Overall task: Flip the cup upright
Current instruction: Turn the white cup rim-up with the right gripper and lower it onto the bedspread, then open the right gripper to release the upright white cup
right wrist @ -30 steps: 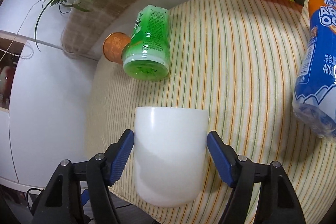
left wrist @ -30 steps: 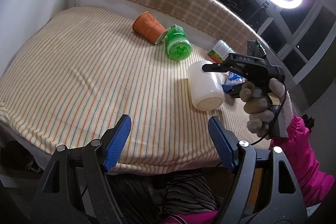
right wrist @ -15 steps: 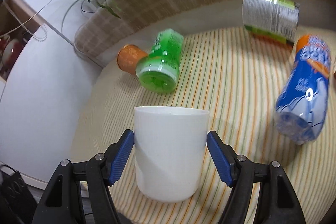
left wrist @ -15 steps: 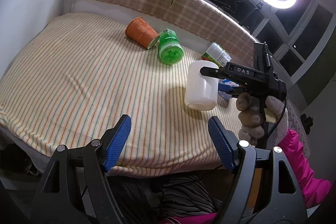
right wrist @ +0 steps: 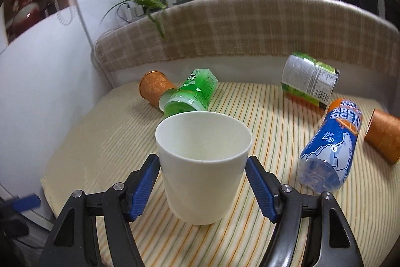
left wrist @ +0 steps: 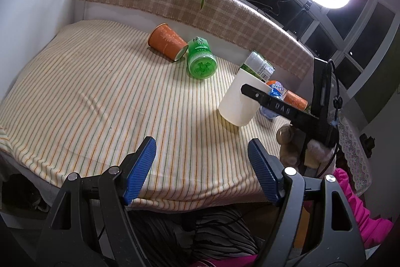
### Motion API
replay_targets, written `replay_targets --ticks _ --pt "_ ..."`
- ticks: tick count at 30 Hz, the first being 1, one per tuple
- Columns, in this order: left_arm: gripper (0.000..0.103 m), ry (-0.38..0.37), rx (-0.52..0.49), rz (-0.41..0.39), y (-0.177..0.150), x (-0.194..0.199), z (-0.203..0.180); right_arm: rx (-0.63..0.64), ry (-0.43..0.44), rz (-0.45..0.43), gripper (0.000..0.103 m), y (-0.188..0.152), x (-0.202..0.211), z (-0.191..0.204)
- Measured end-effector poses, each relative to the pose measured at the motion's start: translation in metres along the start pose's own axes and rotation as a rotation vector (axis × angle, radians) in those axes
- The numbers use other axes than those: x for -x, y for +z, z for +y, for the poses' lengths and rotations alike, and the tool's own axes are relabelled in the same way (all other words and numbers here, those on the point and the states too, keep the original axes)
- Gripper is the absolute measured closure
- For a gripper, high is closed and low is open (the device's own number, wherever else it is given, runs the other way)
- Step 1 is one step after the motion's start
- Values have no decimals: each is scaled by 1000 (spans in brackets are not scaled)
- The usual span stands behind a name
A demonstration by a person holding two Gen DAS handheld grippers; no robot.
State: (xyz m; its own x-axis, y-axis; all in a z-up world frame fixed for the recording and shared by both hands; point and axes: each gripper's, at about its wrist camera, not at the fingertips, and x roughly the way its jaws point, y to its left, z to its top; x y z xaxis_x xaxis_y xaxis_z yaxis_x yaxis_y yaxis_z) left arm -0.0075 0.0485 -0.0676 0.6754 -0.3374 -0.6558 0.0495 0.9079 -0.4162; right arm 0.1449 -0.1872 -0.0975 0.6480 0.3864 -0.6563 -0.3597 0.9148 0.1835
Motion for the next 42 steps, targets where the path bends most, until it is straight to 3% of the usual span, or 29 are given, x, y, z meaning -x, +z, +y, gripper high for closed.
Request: replay_targets --ticks 14,42 --pt "25 5 -10 -5 -2 2 -4 152 -55 -28 30 -23 11 24" --pt "25 3 -38 -22 0 -1 -15 144 -47 -47 29 -29 32 28"
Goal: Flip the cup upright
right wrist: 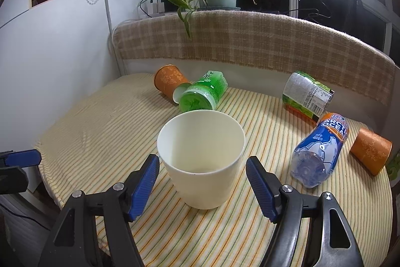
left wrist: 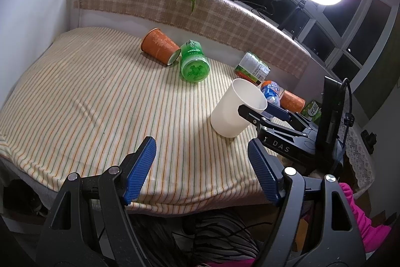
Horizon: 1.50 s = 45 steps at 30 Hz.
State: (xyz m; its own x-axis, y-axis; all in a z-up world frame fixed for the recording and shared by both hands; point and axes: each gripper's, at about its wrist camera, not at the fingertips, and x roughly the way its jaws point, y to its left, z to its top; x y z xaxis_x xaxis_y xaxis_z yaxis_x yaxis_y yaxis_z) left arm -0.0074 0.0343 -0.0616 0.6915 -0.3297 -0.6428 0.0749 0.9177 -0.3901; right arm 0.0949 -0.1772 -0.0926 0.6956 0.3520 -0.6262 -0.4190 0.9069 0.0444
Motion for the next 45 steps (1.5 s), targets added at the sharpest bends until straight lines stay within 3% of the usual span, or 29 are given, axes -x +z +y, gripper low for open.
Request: replay_targets --ticks 9,16,24,28,32,36,37,38,45 --pt "25 19 -40 -41 11 -6 -9 -30 4 -8 28 -5 17 -5" --pt "25 86 -105 -180 32 -1 -26 -70 -11 -54 23 -9 48 -7" --pt "24 153 -164 -296 44 5 -37 -120 -88 -153 15 -4 88 -15" --pt "14 168 -182 -340 44 8 -42 -136 -129 -206 6 -2 102 -18" --pt "11 187 -201 -383 44 12 -46 -132 -164 -241 0 0 111 -18" --pt "9 203 -212 -391 44 12 -48 -139 -185 -259 0 0 115 -19" --pt "1 208 -212 -390 45 12 -48 -144 -187 -259 0 0 116 -19" --pt "0 210 -212 -394 44 12 -49 -149 -189 -260 0 0 116 -20" --pt "0 236 -219 -416 43 13 -51 -167 -196 -264 0 -1 115 -23"
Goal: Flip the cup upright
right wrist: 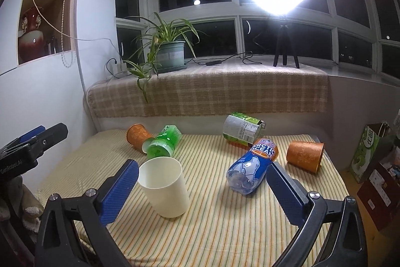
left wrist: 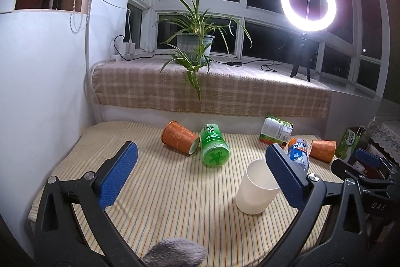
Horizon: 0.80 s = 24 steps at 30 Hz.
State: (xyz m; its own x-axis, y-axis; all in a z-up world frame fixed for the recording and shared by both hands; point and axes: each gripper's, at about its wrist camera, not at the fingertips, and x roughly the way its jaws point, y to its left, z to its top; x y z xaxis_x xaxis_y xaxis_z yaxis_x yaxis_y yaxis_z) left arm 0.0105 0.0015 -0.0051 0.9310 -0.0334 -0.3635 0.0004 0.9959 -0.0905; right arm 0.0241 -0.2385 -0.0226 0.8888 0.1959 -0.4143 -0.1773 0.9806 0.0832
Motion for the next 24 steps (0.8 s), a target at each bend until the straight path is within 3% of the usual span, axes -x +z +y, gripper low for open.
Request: replay_targets --ticks 24 --pt "0 19 3 -7 4 0 3 -20 -3 13 0 -2 -5 -7"
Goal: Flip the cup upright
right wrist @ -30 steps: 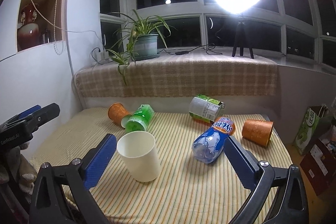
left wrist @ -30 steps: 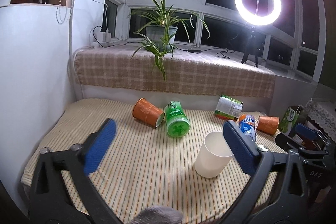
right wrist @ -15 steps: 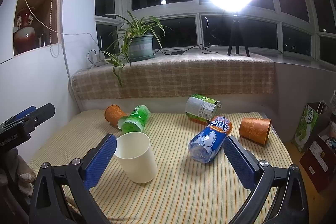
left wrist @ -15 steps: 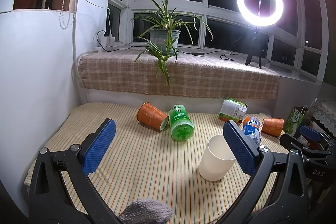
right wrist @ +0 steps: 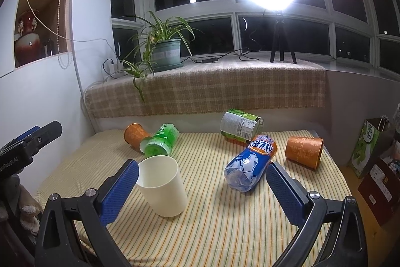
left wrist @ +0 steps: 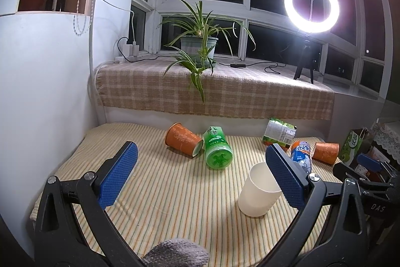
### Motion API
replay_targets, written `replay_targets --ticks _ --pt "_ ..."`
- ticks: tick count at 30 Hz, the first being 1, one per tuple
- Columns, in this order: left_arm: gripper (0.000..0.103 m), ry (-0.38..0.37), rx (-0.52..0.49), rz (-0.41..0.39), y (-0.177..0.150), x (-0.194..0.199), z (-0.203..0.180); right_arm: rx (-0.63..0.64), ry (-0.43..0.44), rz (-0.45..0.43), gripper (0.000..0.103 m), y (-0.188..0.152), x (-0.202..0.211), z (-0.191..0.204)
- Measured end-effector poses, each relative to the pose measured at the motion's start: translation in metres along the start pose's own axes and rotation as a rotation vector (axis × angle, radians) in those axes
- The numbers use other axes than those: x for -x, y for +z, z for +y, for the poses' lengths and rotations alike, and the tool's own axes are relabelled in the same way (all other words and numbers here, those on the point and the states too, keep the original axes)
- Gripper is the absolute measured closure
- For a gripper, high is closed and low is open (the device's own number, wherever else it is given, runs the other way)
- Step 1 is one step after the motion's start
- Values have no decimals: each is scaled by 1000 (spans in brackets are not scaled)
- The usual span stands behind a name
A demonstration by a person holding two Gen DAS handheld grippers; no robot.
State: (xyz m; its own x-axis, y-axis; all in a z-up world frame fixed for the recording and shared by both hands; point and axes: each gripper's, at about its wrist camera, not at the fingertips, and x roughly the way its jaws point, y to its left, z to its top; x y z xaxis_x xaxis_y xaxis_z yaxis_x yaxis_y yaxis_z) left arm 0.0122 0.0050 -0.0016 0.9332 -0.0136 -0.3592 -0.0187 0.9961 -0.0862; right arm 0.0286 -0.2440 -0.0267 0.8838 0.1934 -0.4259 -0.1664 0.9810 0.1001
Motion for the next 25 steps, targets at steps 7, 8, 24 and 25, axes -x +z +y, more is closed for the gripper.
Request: replay_targets --ticks 7,8,24,25 --pt "0 -1 -2 1 0 -1 0 -3 1 7 0 0 -3 0" --pt "0 0 -2 2 0 -1 0 -5 0 8 0 0 -3 0" --pt "0 2 -7 5 -2 -3 1 -18 6 25 0 -2 -10 -1" --pt "0 2 -8 5 -2 -3 0 -17 7 26 0 -2 -10 -1"
